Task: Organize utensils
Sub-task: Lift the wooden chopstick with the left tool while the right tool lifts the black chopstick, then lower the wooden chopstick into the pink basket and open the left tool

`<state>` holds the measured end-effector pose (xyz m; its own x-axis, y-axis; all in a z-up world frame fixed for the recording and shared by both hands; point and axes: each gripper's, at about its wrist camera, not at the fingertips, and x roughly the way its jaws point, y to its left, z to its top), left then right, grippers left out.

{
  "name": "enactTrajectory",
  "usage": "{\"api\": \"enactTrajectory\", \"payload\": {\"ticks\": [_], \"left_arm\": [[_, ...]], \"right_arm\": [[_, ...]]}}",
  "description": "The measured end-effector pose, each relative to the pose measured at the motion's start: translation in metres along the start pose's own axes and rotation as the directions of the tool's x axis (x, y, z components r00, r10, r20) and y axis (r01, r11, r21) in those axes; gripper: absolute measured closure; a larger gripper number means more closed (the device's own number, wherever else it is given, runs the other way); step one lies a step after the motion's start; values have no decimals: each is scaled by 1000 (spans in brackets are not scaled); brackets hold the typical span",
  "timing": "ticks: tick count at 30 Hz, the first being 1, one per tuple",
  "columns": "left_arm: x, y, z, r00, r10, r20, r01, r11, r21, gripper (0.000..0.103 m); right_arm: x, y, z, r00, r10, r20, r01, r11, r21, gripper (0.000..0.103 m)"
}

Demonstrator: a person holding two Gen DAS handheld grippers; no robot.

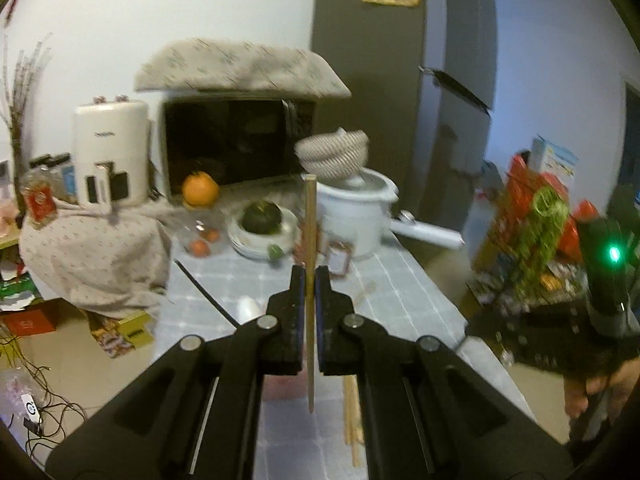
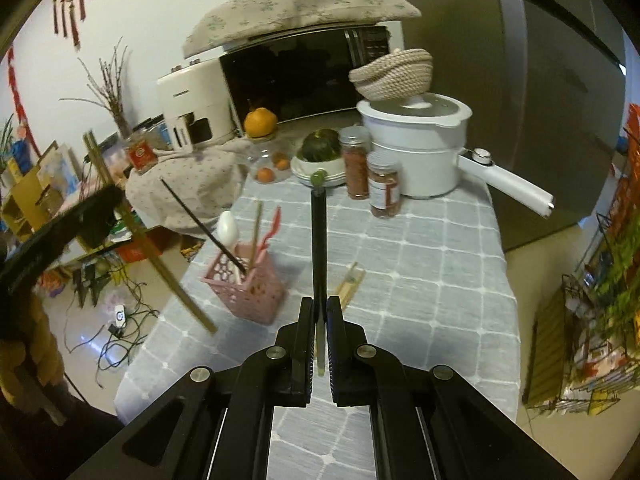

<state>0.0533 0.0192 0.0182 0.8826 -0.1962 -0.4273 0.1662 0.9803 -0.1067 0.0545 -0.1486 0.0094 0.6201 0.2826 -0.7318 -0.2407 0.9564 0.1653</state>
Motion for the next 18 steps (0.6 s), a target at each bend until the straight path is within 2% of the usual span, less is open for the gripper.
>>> {"api": "enactTrajectory", "payload": {"ticks": [9, 18], "left_arm": [[19, 21, 3, 992, 74, 107, -67, 996, -66, 98], [52, 34, -9, 992, 111, 60, -104, 990, -99, 98]], "right_arm": [[9, 27, 3, 999, 32, -37, -33, 999, -38, 97], [-6, 49, 11, 998, 66, 15, -65, 996, -63, 97]]}}
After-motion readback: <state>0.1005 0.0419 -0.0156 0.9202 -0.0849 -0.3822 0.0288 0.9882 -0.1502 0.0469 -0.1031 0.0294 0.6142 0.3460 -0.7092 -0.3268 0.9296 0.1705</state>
